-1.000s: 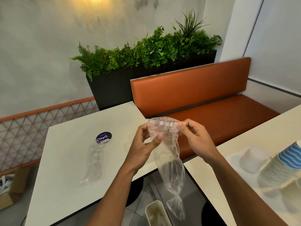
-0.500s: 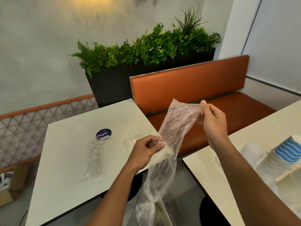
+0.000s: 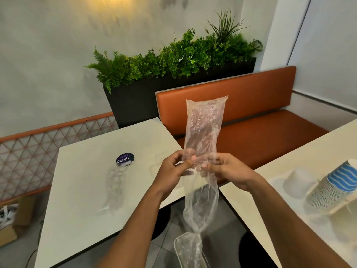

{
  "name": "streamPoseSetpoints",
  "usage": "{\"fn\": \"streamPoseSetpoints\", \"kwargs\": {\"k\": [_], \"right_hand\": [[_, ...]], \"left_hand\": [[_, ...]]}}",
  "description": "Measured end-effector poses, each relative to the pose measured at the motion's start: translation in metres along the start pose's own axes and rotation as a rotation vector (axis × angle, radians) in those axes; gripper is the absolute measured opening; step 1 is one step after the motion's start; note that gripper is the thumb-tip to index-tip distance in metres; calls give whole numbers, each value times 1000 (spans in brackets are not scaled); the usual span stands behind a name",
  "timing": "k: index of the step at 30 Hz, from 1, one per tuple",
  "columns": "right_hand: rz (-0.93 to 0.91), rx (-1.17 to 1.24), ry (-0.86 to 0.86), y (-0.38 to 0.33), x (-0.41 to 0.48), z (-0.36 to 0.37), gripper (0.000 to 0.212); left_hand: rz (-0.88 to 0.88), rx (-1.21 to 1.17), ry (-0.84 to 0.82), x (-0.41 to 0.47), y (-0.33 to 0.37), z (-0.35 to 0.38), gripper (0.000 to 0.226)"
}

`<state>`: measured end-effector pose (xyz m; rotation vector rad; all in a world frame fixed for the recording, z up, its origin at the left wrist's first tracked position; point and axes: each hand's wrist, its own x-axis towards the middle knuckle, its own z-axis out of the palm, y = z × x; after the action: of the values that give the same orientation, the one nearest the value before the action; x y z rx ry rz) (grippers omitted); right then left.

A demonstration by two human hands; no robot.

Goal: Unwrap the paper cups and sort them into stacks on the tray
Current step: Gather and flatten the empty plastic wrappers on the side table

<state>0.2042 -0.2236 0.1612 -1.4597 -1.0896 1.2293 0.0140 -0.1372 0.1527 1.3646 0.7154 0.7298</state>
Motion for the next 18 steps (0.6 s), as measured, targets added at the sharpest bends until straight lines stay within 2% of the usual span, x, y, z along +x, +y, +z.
{"fn": "streamPoseSetpoints", "kwargs": {"k": [3, 5, 11, 15, 18], "right_hand": [[-42, 14, 6, -8, 0, 1, 28], [-72, 10, -1, -12, 1, 0, 29], [-204, 11, 21, -9, 4, -9, 27], [-207, 111, -19, -6, 5, -12, 29], [-203, 153, -17, -5, 8, -14, 23]], "left_hand": [[-43, 7, -117, -1, 2, -8, 30], [-56, 16, -137, -1, 3, -12, 30], [-29, -21, -27, -2, 8, -24, 26], [-22, -41, 34, 0, 5, -22, 20], [-12, -71, 85, 2, 8, -19, 32]]}}
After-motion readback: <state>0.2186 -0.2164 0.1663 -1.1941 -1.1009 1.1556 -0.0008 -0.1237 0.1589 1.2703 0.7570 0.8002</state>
